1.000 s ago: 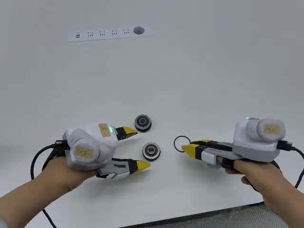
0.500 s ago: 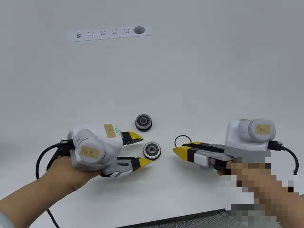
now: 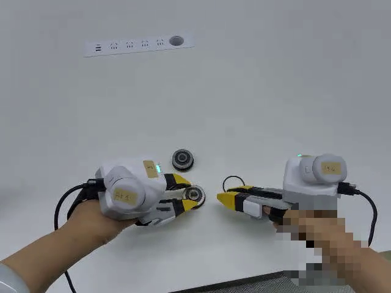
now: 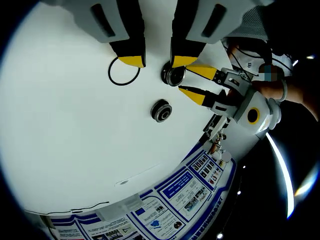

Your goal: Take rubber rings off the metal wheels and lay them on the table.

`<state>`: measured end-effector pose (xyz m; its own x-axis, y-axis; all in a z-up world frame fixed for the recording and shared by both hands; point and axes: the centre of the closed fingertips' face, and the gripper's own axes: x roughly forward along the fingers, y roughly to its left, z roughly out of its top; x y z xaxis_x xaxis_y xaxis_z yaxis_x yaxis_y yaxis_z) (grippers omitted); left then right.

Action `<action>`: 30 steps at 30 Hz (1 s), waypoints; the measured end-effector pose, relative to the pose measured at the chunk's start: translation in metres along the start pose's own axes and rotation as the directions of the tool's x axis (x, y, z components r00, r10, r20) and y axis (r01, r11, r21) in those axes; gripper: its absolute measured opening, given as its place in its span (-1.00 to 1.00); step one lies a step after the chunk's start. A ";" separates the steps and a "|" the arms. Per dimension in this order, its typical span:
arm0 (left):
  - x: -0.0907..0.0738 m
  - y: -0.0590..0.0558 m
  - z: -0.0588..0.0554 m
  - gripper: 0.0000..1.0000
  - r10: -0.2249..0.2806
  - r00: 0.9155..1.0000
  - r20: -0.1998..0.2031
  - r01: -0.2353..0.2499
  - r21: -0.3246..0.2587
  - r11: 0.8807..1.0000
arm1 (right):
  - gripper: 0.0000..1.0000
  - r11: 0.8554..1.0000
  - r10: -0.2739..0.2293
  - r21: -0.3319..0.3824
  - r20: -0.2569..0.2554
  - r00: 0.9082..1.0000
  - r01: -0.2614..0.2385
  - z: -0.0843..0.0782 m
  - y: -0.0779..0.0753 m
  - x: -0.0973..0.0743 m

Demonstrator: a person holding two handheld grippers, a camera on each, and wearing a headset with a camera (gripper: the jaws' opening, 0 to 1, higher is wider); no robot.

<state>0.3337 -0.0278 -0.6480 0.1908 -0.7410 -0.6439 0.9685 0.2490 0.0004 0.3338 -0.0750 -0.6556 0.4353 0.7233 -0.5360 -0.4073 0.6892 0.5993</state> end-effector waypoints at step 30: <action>0.006 0.000 -0.004 -0.73 -0.025 0.999 -0.047 0.028 0.048 0.998 | -0.57 0.994 0.080 0.077 -0.017 0.997 -0.079 -0.002 0.016 0.020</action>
<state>0.3342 -0.0293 -0.6551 0.1585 -0.7172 -0.6786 0.9800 0.1982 0.0195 0.3343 -0.0497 -0.6582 0.3875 0.7771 -0.4960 -0.3776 0.6246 0.6836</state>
